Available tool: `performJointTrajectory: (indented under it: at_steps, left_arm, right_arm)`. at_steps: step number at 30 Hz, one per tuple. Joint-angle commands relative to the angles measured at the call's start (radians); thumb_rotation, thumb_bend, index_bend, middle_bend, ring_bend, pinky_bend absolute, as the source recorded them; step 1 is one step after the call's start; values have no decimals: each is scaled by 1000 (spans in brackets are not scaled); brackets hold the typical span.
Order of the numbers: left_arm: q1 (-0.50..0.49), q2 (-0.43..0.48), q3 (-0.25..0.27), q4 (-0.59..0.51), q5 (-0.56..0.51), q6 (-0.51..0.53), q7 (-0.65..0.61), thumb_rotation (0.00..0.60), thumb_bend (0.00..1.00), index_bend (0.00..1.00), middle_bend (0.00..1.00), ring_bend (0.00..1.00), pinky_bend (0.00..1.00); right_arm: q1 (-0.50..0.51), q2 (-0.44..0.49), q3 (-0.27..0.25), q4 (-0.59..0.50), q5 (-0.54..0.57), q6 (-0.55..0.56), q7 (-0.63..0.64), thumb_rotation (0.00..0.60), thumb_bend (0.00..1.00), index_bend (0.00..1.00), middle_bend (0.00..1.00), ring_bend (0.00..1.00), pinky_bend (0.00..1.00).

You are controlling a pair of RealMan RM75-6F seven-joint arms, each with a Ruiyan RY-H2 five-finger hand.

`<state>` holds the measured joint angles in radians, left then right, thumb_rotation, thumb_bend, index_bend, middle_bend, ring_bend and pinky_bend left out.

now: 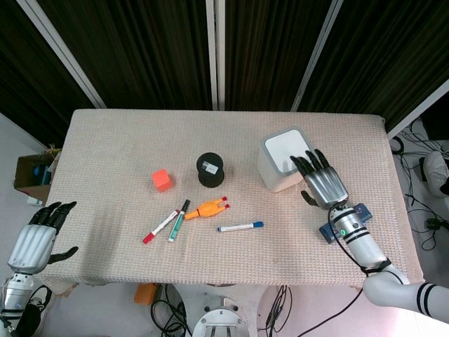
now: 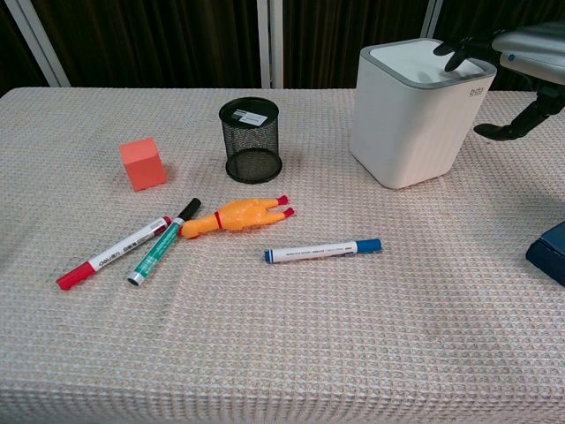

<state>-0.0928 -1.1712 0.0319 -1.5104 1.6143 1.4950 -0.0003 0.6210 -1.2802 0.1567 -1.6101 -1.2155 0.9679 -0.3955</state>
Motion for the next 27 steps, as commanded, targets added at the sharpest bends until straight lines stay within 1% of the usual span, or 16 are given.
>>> performJointTrajectory:
  at_steps: [1,3,6,8,10,13,15,17,20,22,24,27]
  left_arm:
    - [0,0,0,-1,1,1,3,600,68,105,167,120,192]
    - [1,0,0,-2,1,3,5,600,67,104,167,120,192]
    - [2,1,0,-3,-1,2,8,600,68,105,167,120,192]
    - [1,0,0,-3,-3,-1,10,600,67,105,167,120,192]
    - [1,0,-1,-4,-4,-3,12,600,68,105,167,120,192]
    - [0,-3,-3,-3,-5,-2,9,600,67,105,167,120,192]
    - [0,-4,-3,-1,-5,0,4,600,68,105,167,120,191]
    - [0,-4,-2,3,-5,-1,2,600,68,105,167,120,192]
    - [-1,-4,-2,7,-6,-4,-1,600,67,105,167,120,192]
    - [-2,-5,-2,8,-3,-4,-3,600,68,106,167,120,192]
    - [-3,-6,-1,8,0,-2,-5,600,68,106,167,120,192]
    - [-3,-5,-1,9,2,-1,-3,600,67,106,167,120,192]
  right_arm:
    - [3,-2,-6,4,-6,-1,3,600,295,0,261,0,0]
    - [-1,1,-3,-5,-26,21,22,600,295,0,241,0,0]
    - [-20,13,0,-22,-113,99,71,600,290,0,147,0,0]
    - [-41,26,-8,-24,-197,172,106,600,266,0,59,0,0]
    - [-64,39,-20,-28,-252,229,126,600,250,0,10,0,0]
    - [-129,71,-66,-44,-320,321,153,600,248,0,0,0,0]
    - [-190,83,-114,-30,-355,385,172,600,247,0,0,0,0]
    - [-260,75,-163,20,-376,449,210,600,246,0,0,0,0]
    - [-358,36,-216,129,-365,520,272,600,244,0,0,0,0]
    - [-410,8,-235,194,-353,556,317,600,243,0,0,0,0]
    - [-457,-23,-242,265,-340,591,370,600,243,0,0,0,0]
    - [-487,-52,-241,352,-320,588,418,600,243,0,0,0,0]
